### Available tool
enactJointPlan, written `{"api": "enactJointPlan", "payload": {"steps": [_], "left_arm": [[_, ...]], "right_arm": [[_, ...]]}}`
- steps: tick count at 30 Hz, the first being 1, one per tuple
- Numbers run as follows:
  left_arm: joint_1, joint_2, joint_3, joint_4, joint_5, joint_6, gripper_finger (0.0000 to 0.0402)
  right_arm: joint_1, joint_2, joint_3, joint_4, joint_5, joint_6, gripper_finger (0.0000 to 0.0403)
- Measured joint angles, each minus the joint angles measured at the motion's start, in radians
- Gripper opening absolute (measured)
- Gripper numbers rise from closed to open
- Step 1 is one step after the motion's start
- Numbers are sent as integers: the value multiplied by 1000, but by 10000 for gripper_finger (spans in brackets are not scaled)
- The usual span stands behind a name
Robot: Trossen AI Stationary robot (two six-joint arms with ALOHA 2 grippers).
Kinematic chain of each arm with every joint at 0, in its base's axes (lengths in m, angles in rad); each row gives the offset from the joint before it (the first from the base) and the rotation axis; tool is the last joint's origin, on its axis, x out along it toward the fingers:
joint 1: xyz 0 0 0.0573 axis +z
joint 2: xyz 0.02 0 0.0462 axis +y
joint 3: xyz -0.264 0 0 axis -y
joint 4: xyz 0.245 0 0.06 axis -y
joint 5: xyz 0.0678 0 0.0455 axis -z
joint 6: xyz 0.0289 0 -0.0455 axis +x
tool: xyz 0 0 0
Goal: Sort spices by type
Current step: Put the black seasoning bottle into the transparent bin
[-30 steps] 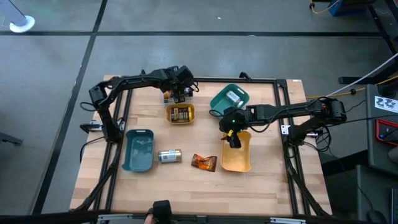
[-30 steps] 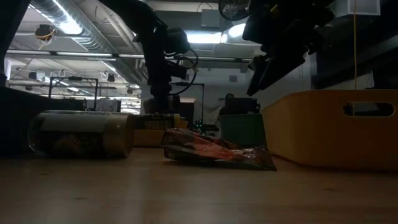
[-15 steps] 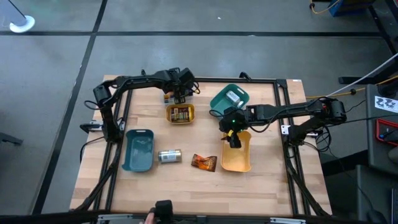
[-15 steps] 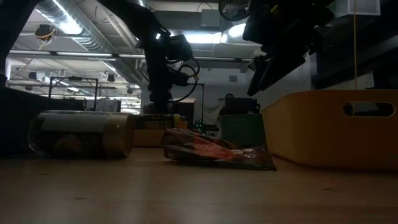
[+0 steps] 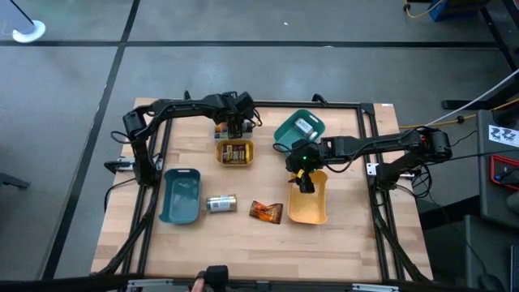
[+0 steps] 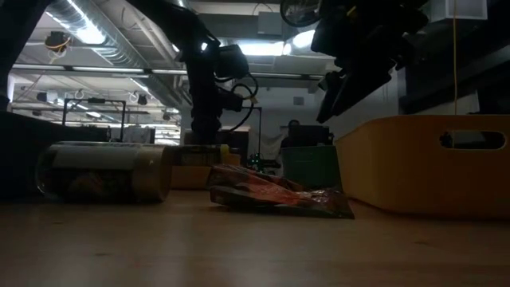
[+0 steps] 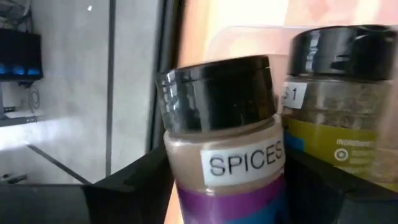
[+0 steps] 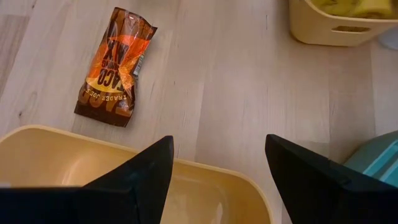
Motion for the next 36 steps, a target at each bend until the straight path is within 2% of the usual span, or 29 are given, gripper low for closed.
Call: {"api": "enactJointPlan", "payload": {"steps": [22,36], "left_arm": [[-63,-3,0,-46,-16,29,235],[-99,-3,62,-119,-11,18,235]], "right_arm": [[0,0,0,-1,0,0,254],[0,0,0,-17,0,0,254]]}}
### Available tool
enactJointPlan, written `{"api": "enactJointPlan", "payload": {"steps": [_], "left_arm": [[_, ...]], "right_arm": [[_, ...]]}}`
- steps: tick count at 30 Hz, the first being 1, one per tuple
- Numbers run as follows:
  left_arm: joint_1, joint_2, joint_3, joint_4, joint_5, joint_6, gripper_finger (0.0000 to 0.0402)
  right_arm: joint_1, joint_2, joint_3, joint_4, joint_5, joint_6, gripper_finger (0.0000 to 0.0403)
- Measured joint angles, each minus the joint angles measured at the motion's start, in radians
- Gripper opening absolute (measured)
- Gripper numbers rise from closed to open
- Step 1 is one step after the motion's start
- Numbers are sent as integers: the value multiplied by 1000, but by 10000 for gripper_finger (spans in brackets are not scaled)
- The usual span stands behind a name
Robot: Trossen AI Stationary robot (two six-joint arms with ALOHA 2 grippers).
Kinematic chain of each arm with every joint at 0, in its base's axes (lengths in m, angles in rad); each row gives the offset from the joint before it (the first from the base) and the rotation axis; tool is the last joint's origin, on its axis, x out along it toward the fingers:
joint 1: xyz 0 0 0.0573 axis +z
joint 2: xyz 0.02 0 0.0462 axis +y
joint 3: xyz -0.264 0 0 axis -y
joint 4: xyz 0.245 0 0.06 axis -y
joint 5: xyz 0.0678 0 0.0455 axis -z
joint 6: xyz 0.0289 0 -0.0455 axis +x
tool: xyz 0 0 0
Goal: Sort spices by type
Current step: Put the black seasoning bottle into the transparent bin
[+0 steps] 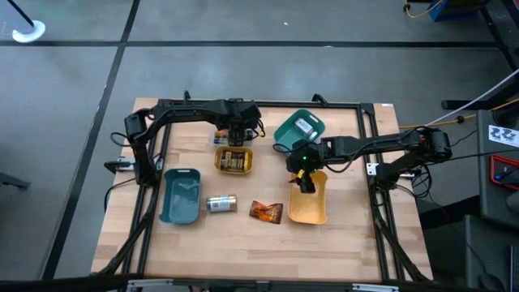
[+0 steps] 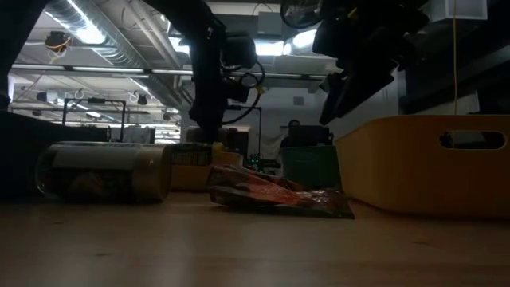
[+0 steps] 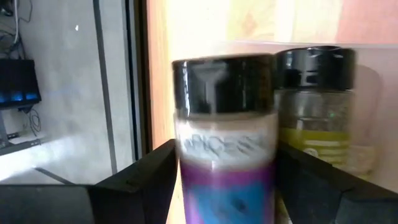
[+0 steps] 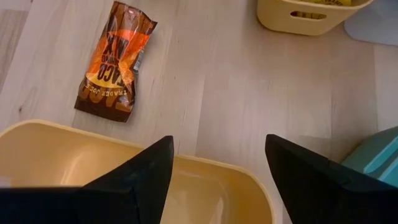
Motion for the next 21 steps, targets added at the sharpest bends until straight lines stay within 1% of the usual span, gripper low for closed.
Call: {"api": "enactJointPlan", "payload": {"steps": [12,21], "left_arm": [[-30,-1,12,-89,-8,-37,235],[-60,-18,12,-96,-2,-42,235]], "right_arm": [[0,0,0,-15,0,0,254],[0,0,0,-15,-1,1,254]]}}
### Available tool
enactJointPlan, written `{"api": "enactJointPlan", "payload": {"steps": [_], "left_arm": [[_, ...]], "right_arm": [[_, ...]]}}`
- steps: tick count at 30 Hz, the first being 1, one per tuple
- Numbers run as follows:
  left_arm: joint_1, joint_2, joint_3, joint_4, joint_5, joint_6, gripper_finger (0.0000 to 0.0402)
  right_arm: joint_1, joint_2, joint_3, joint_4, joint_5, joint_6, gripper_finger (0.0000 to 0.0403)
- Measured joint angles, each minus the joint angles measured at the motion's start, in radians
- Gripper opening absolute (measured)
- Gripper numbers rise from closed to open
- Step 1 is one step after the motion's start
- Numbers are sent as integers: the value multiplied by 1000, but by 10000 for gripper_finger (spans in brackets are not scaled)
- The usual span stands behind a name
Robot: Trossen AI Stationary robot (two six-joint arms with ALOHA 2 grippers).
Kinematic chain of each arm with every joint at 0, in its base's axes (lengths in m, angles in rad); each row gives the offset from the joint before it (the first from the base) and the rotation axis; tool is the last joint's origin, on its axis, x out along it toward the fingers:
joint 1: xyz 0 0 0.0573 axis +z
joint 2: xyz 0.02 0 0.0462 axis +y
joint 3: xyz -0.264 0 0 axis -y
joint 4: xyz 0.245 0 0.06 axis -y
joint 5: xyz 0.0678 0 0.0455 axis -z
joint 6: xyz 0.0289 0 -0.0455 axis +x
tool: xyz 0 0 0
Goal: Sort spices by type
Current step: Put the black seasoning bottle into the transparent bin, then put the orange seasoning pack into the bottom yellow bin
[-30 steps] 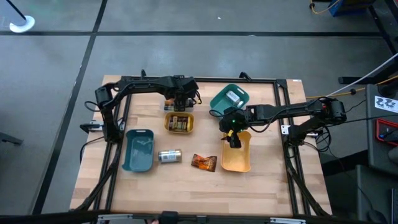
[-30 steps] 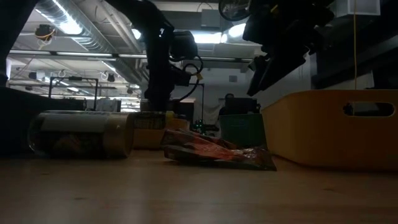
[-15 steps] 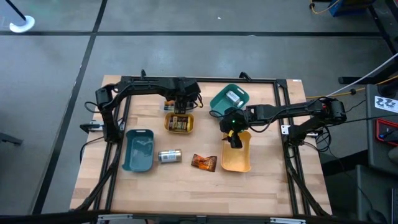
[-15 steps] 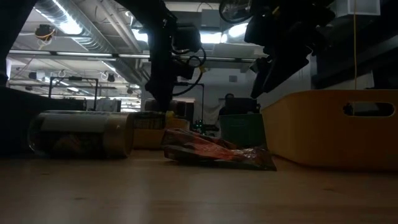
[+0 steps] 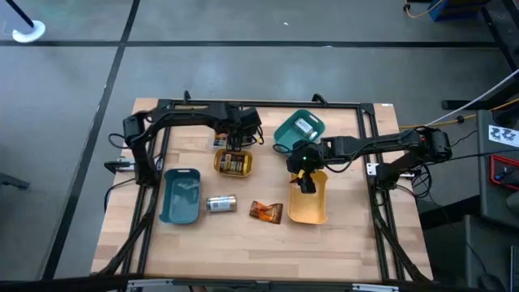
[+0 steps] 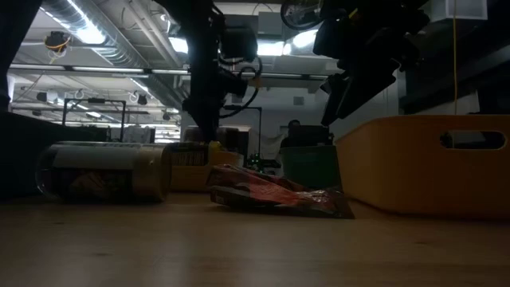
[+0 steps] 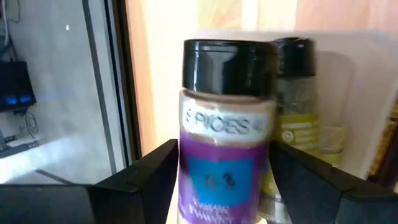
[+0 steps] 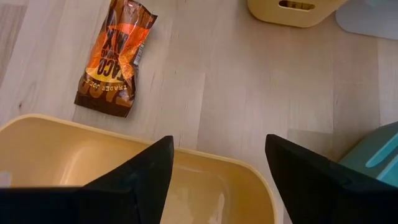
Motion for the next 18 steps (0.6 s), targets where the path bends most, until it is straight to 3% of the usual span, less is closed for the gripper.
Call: {"api": "enactJointPlan", "payload": {"steps": [13,18], "left_arm": [[-33,-159,0,-6,11,-140,235],[-82,-207,0,-59,16,-261,235]], "right_arm": [[0,0,0,49,-93,44,254],[42,0,0,87,-111,105,254]]}}
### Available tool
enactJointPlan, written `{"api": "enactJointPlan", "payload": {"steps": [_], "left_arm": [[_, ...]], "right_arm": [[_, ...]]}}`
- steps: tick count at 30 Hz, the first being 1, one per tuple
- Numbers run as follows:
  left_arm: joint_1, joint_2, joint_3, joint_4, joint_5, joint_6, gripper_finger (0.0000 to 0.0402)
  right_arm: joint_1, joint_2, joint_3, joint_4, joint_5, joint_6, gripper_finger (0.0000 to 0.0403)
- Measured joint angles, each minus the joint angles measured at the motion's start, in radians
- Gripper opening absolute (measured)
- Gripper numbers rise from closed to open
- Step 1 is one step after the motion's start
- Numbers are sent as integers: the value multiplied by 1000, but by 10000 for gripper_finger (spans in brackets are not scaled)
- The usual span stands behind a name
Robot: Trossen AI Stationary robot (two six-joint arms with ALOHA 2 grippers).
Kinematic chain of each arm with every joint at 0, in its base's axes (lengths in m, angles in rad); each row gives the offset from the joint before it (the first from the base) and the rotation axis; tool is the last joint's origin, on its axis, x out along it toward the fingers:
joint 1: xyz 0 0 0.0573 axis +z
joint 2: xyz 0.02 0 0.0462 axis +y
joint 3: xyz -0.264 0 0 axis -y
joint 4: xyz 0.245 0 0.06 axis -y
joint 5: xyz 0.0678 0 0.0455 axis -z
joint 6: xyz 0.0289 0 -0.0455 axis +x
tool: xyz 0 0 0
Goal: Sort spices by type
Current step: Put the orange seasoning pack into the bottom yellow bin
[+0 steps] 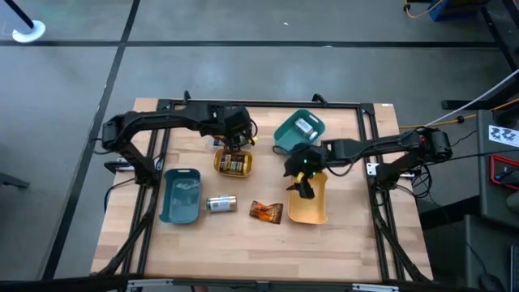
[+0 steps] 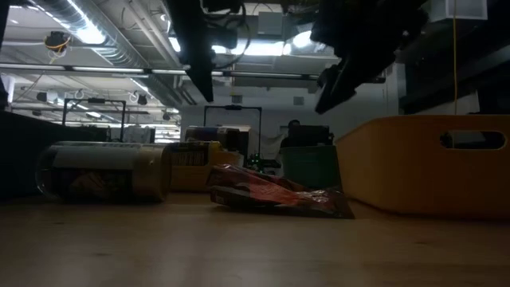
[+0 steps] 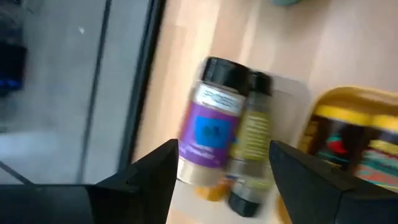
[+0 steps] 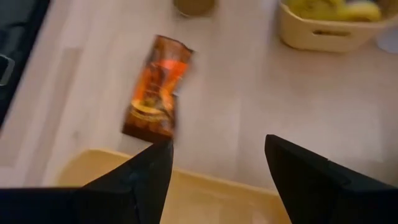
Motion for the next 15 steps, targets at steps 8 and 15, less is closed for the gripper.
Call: {"api": "enactJointPlan", "payload": {"steps": [8,15], "left_arm": [[-93,-40,-25,10,179,-232,235],[-214,-39,-42,90,193,-272,235]], "right_arm": [[192,0,0,128,162,65,254],[297,64,0,275,306,159,254]]}}
